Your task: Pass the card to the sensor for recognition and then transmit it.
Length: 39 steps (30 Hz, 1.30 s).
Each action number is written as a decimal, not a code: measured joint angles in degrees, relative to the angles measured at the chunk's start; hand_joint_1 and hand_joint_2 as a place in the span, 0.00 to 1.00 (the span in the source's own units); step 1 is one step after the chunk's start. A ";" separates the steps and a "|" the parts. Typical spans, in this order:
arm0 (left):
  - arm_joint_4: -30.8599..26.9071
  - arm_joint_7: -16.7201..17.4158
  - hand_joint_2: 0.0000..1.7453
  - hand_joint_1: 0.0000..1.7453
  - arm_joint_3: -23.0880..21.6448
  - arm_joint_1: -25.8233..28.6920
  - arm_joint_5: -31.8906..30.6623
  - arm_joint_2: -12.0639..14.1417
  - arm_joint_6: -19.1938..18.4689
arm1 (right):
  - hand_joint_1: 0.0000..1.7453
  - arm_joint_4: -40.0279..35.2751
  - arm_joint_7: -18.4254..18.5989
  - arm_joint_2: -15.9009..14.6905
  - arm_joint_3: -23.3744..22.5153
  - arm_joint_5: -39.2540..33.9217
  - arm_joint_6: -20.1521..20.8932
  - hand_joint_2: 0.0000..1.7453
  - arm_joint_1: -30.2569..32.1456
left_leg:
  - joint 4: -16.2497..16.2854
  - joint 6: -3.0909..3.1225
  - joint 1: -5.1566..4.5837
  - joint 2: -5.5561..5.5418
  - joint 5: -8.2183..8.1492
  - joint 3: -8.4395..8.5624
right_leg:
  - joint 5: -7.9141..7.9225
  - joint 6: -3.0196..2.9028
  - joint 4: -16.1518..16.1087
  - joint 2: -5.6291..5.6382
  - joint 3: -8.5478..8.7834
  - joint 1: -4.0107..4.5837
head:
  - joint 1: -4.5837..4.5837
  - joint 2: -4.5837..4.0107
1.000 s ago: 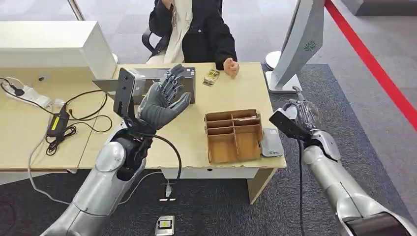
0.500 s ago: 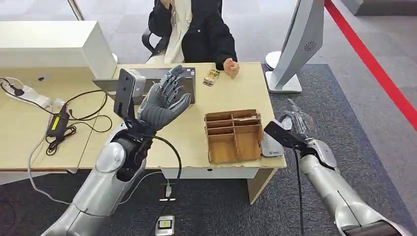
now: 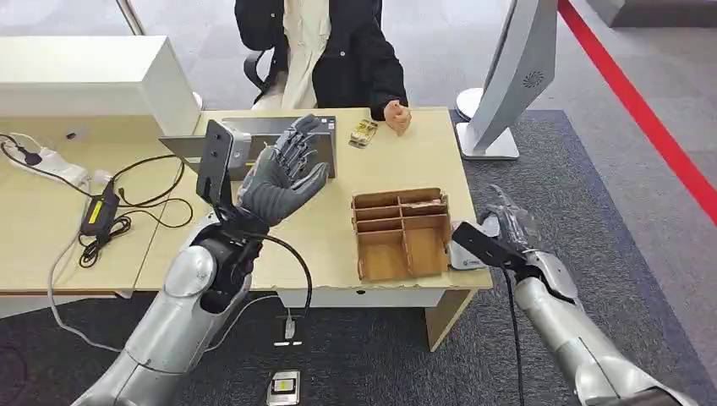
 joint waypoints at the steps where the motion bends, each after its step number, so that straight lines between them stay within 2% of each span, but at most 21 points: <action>1: 0.00 0.04 1.00 0.00 0.00 0.00 0.24 0.00 0.00 | 1.00 0.00 0.09 0.07 0.07 0.24 0.35 1.00 0.25 | 0.00 0.00 0.00 0.00 0.00 0.00 | 0.00 0.00 0.00 0.00 0.00 0.00 | 0.00 0.00; 14: -0.48 0.94 1.00 0.00 -0.02 0.22 0.94 0.00 -0.20 | 1.00 -0.13 1.20 1.66 0.87 1.44 2.51 1.00 3.82 | -0.01 0.00 0.00 0.00 0.00 -0.01 | 0.00 0.00 0.01 0.00 0.01 0.00 | 0.00 0.00; 26: -0.96 1.51 1.00 0.00 -0.02 0.73 1.09 0.07 -0.79 | 1.00 -0.96 1.86 3.23 1.40 1.73 2.80 1.00 4.94 | -0.01 0.00 0.00 0.00 0.00 0.02 | 0.00 0.00 0.01 0.00 0.03 0.00 | 0.00 0.00; 39: -0.96 1.51 1.00 0.00 -0.02 0.75 1.09 0.07 -1.18 | 1.00 -0.98 1.84 3.30 1.44 1.81 2.75 1.00 4.93 | -0.01 0.00 0.00 0.01 0.00 0.02 | 0.00 0.00 0.01 0.00 0.03 0.00 | 0.00 0.00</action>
